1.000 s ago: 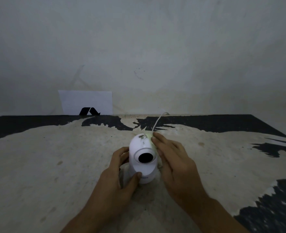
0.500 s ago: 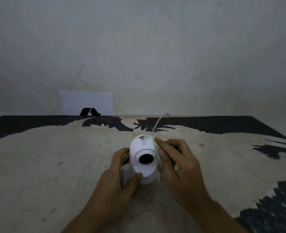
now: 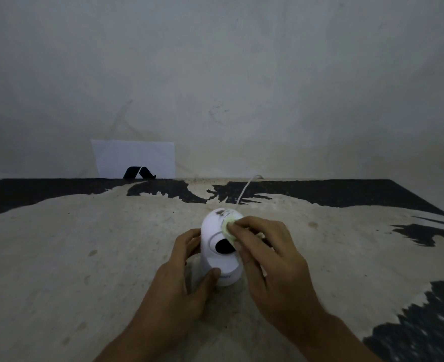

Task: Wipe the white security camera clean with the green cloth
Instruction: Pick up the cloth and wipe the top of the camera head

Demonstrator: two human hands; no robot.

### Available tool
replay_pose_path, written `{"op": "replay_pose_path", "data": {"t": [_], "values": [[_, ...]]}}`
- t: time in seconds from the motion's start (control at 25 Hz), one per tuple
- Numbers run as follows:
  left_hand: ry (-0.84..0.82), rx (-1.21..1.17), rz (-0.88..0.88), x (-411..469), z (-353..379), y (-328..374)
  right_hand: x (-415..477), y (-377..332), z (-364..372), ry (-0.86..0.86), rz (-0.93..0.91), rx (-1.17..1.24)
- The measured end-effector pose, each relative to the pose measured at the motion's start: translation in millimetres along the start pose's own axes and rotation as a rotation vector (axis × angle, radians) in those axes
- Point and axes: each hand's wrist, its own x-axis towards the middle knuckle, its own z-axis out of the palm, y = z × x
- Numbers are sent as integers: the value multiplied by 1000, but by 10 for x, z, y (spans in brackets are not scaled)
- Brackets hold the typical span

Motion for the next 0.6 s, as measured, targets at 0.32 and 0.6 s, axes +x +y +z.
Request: {"op": "replay_pose_path", "data": {"t": [0.32,0.6], "values": [[-9,-24,5,-10,-12,3,33,16,20,30,147,27],[-21,-24,17,-16,-18,9,20,130,2,32,75,-65]]}}
